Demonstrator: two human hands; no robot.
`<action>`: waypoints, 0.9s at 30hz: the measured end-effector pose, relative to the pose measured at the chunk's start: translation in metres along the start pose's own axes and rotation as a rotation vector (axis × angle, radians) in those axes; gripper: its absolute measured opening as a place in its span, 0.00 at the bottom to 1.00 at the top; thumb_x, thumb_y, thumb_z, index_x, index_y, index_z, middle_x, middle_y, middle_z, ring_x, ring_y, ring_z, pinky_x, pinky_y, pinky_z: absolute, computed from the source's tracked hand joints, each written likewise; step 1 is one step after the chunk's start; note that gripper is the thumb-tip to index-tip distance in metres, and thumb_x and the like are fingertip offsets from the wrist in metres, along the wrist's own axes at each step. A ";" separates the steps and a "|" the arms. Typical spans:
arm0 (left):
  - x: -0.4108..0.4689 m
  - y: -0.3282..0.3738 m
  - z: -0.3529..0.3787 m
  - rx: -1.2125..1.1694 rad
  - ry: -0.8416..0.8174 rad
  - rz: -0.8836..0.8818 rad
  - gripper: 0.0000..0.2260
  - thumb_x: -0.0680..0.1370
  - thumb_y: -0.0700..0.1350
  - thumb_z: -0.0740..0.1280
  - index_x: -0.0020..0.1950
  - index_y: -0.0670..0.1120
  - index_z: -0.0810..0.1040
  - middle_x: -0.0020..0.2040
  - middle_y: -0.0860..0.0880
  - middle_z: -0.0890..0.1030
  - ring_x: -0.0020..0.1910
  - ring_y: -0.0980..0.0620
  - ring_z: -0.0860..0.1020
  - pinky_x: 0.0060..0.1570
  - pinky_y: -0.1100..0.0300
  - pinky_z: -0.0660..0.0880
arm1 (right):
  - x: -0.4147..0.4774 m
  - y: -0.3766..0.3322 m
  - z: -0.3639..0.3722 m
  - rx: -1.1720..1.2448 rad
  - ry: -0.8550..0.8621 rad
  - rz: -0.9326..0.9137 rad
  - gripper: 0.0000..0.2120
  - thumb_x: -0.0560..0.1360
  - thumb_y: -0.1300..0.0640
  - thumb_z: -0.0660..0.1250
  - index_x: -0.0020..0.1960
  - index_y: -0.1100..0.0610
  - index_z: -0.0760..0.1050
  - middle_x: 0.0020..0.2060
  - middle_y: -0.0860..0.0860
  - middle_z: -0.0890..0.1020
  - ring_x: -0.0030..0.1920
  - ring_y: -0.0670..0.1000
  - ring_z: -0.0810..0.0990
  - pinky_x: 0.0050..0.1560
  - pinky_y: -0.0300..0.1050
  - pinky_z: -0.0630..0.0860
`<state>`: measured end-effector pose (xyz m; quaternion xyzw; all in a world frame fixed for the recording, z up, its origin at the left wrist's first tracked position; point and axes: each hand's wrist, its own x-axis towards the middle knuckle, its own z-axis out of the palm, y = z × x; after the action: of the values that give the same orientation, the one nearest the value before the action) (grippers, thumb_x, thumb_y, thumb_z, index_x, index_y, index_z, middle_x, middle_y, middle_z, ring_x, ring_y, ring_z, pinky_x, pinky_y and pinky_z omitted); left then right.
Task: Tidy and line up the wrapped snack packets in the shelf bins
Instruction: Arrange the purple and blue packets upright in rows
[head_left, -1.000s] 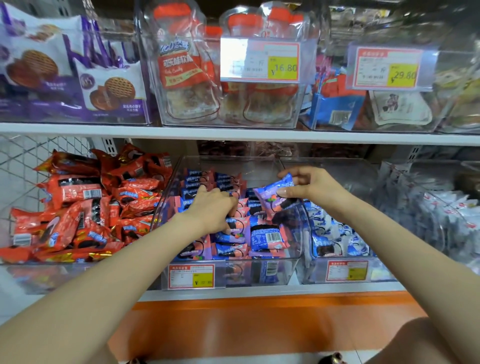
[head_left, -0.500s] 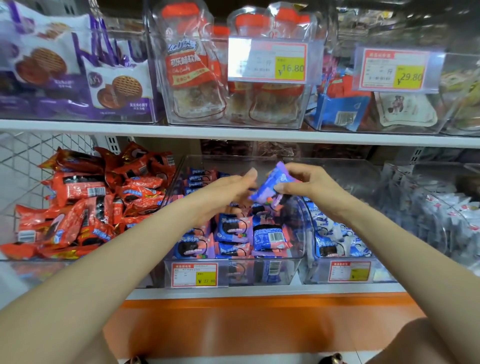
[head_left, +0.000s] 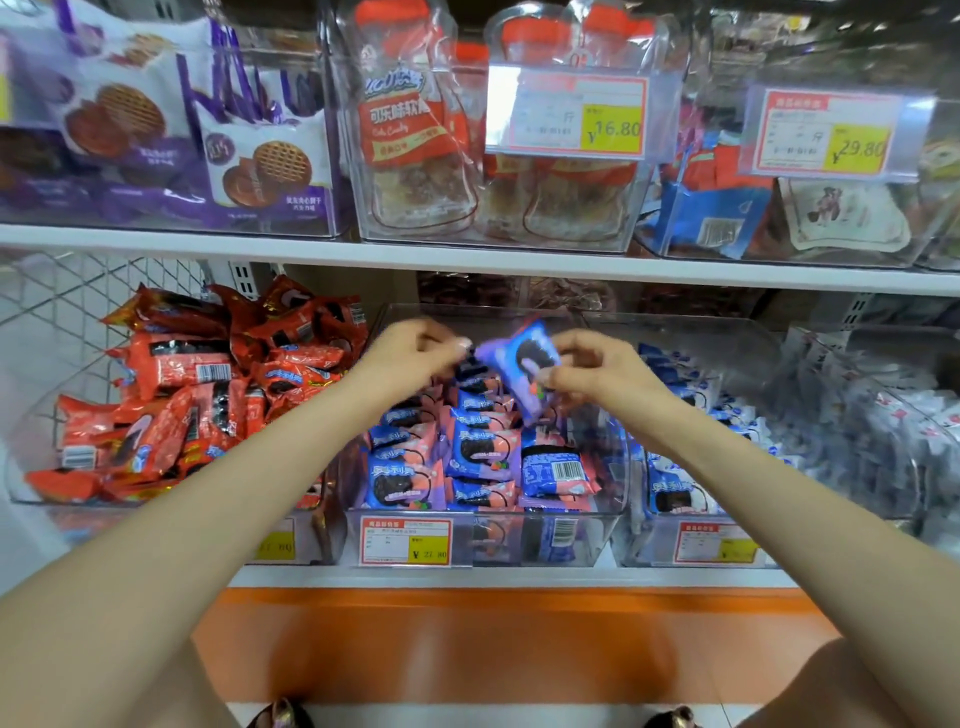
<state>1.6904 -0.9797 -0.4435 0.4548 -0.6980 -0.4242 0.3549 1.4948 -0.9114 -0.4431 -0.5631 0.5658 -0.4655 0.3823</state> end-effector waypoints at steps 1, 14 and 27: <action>0.003 -0.003 -0.006 0.015 0.083 0.015 0.02 0.79 0.42 0.63 0.48 0.45 0.73 0.43 0.47 0.80 0.25 0.67 0.75 0.29 0.73 0.70 | -0.001 0.002 0.001 -0.127 -0.075 -0.014 0.11 0.70 0.65 0.72 0.52 0.58 0.77 0.37 0.53 0.78 0.34 0.45 0.75 0.37 0.32 0.70; -0.021 -0.028 -0.006 0.730 -0.193 0.334 0.09 0.71 0.52 0.73 0.44 0.52 0.74 0.43 0.57 0.78 0.45 0.57 0.75 0.45 0.58 0.69 | -0.005 0.034 0.044 -0.527 -0.139 -0.082 0.14 0.62 0.61 0.79 0.44 0.59 0.77 0.31 0.44 0.74 0.26 0.38 0.72 0.30 0.29 0.67; -0.017 -0.033 0.013 1.015 -0.223 0.400 0.17 0.68 0.61 0.71 0.46 0.53 0.69 0.46 0.57 0.71 0.52 0.53 0.70 0.47 0.57 0.62 | -0.004 0.044 0.052 -0.484 -0.022 -0.104 0.17 0.60 0.63 0.80 0.39 0.58 0.72 0.29 0.48 0.72 0.25 0.41 0.68 0.29 0.32 0.66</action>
<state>1.6960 -0.9678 -0.4809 0.3798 -0.9208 -0.0045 0.0889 1.5322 -0.9156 -0.5002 -0.6716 0.6268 -0.3296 0.2179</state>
